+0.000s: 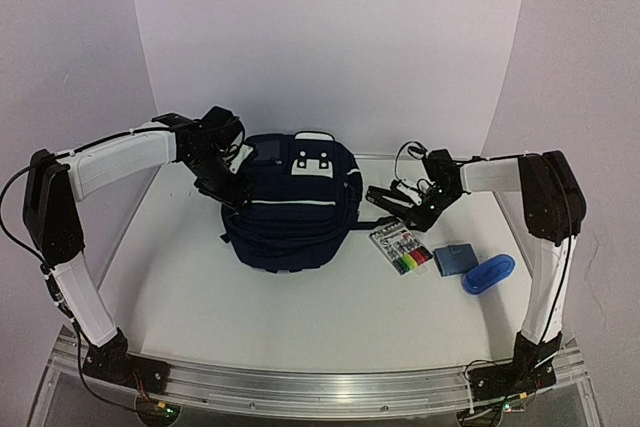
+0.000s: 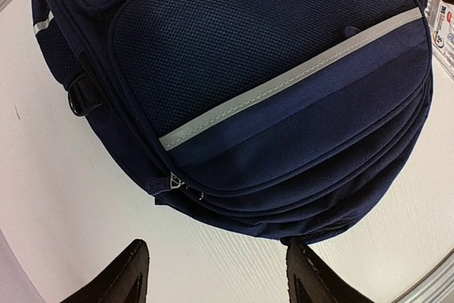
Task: Pack the student bag
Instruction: Move the stationery to the center of the board, then pick up the stationery from the center of the board.
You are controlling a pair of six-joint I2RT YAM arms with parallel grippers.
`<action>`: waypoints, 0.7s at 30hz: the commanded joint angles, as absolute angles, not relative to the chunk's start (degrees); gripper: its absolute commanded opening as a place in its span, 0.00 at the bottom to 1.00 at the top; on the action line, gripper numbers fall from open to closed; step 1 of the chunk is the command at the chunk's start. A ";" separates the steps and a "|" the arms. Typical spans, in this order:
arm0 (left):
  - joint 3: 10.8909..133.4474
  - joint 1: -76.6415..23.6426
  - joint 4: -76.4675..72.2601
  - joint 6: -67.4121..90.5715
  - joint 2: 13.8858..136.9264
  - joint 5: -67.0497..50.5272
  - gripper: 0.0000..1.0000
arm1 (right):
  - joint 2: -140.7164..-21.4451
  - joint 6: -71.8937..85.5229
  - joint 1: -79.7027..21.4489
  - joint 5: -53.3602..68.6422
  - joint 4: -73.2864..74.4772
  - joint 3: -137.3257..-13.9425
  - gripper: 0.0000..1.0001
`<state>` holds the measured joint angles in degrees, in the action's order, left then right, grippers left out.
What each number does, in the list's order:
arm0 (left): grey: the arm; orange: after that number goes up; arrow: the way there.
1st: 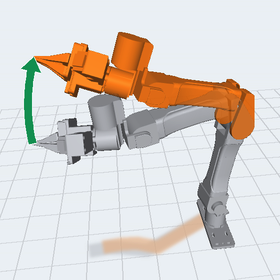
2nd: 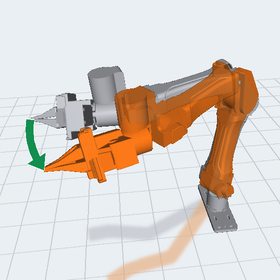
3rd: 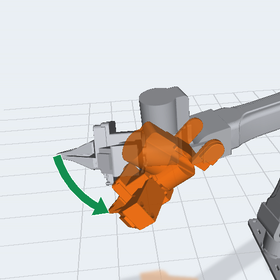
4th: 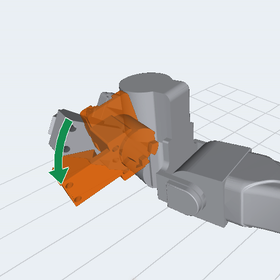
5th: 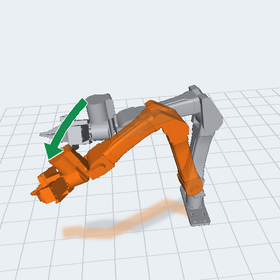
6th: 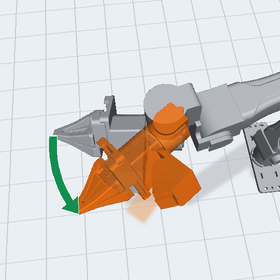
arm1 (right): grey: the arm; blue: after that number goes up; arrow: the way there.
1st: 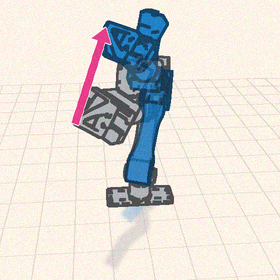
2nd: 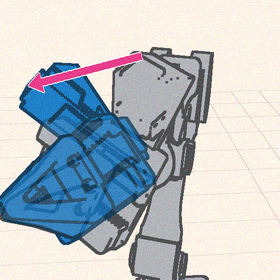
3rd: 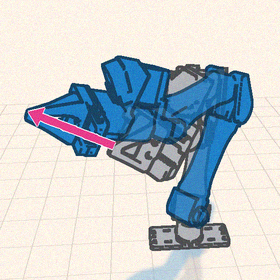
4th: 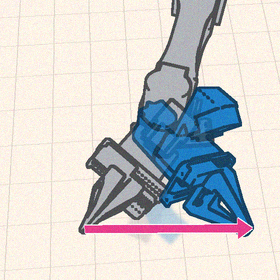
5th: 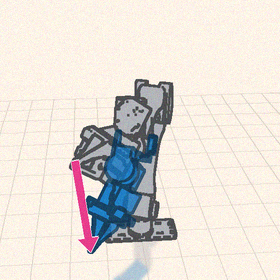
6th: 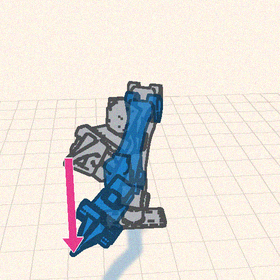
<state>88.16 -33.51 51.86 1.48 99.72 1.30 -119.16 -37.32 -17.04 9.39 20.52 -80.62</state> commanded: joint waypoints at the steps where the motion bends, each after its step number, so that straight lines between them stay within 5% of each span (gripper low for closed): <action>1: 89.89 -33.85 49.76 0.77 99.42 -1.04 0.67 | -113.69 -36.91 -16.86 10.20 23.71 -83.20 0.63; 12: 91.29 -34.15 50.08 0.39 99.18 -1.98 0.67 | -116.36 -36.29 -16.92 18.86 40.85 -96.51 0.76; 21: 89.61 -34.55 47.58 3.33 98.41 -3.72 0.67 | -115.51 -28.23 -16.89 23.66 47.37 -88.69 0.72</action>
<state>88.16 -34.03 50.56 1.75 99.72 -1.99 -116.81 -32.84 -17.02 20.99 42.05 -91.61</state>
